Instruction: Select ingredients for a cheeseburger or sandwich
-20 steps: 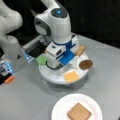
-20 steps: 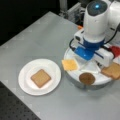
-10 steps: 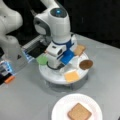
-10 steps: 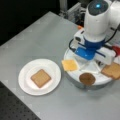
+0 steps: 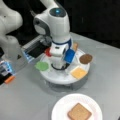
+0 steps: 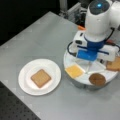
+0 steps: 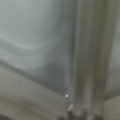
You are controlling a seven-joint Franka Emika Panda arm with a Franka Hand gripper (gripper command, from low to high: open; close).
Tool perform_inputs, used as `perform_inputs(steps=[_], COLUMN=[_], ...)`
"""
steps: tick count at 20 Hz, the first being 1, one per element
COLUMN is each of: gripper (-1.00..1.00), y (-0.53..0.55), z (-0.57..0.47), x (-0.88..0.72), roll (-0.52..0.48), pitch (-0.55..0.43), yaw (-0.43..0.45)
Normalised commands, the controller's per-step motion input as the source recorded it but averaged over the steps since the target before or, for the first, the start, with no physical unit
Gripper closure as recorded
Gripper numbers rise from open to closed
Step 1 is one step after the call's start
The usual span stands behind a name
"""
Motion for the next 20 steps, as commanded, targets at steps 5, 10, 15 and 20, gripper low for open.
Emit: perform_inputs(steps=[5, 10, 15, 20], gripper=[-1.0, -1.0, -1.0, -1.0], y=[-0.08, -0.09, -0.07, -0.02], z=[-0.13, -0.06, 0.03, 0.07], x=[-0.14, -0.12, -0.12, -0.13], roll=[0.229, 0.2, 0.142, 0.102], pitch=[-0.159, -0.092, -0.057, -0.058], yaw=[0.295, 0.25, 0.223, 0.136])
